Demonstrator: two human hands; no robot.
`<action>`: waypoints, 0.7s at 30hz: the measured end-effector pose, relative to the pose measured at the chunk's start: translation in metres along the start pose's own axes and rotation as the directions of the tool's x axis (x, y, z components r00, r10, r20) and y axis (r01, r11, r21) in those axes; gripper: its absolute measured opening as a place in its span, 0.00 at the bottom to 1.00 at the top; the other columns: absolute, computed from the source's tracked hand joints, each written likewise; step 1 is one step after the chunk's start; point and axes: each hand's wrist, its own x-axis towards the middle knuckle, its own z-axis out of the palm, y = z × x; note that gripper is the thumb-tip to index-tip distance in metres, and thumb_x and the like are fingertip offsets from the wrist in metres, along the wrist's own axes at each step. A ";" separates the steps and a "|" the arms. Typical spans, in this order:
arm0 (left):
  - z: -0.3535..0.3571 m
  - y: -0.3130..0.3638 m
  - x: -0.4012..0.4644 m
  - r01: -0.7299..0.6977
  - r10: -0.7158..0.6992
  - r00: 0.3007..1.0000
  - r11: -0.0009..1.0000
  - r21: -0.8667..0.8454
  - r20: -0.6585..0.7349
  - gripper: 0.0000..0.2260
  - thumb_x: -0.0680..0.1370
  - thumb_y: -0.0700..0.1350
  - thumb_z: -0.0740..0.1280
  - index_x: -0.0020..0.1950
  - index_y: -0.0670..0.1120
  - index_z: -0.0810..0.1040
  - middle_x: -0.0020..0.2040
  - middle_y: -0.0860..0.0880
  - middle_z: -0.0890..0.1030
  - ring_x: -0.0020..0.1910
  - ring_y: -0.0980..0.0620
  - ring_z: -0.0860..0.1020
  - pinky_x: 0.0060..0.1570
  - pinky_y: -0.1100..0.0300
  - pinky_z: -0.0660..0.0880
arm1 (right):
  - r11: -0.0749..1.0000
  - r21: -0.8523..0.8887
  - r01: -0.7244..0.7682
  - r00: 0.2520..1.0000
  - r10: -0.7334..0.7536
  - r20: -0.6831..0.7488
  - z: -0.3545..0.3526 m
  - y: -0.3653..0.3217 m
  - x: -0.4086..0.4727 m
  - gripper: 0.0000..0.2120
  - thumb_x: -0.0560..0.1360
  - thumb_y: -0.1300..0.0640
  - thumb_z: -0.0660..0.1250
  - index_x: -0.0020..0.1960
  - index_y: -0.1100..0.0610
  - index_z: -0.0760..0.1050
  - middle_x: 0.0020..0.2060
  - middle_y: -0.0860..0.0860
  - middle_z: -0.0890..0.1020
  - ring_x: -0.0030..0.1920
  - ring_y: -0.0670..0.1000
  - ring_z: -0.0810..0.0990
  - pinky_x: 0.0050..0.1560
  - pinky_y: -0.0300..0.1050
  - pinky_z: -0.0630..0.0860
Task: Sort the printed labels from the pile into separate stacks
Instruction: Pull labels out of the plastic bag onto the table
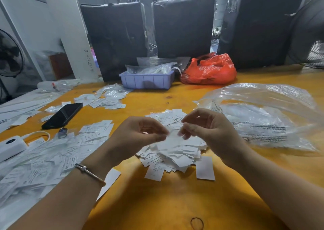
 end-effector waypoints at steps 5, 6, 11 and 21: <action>-0.006 -0.006 0.003 0.067 -0.080 0.979 0.995 -0.074 -0.185 0.02 0.72 0.42 0.75 0.44 0.47 0.85 0.42 0.50 0.86 0.43 0.56 0.83 0.39 0.72 0.76 | 0.897 -0.442 0.010 1.000 -0.020 -0.017 -0.013 0.009 0.004 0.08 0.73 0.61 0.71 0.52 0.55 0.80 0.44 0.47 0.84 0.47 0.46 0.82 0.52 0.45 0.78; -0.006 -0.007 0.003 0.083 -0.098 0.972 0.993 -0.079 -0.215 0.03 0.72 0.43 0.75 0.44 0.47 0.84 0.41 0.51 0.86 0.42 0.57 0.83 0.39 0.72 0.75 | 0.842 -0.540 0.015 1.000 0.000 0.027 -0.012 0.011 0.004 0.11 0.72 0.59 0.72 0.54 0.51 0.80 0.48 0.44 0.83 0.51 0.44 0.80 0.54 0.43 0.76; -0.006 -0.008 0.003 0.137 -0.158 0.951 0.986 -0.096 -0.267 0.05 0.71 0.45 0.76 0.42 0.45 0.83 0.39 0.49 0.85 0.39 0.58 0.82 0.40 0.66 0.73 | 0.672 -0.734 0.105 0.977 0.068 0.202 -0.005 0.021 0.006 0.23 0.70 0.47 0.74 0.64 0.46 0.76 0.62 0.43 0.77 0.63 0.43 0.72 0.63 0.41 0.67; -0.006 -0.008 0.003 0.147 -0.171 0.951 0.983 -0.111 -0.258 0.04 0.75 0.38 0.71 0.49 0.43 0.81 0.40 0.48 0.86 0.40 0.52 0.85 0.42 0.60 0.76 | 0.610 -0.728 0.313 0.930 -0.041 0.365 0.013 0.027 0.008 0.17 0.73 0.40 0.68 0.57 0.47 0.81 0.61 0.42 0.78 0.64 0.44 0.71 0.64 0.47 0.65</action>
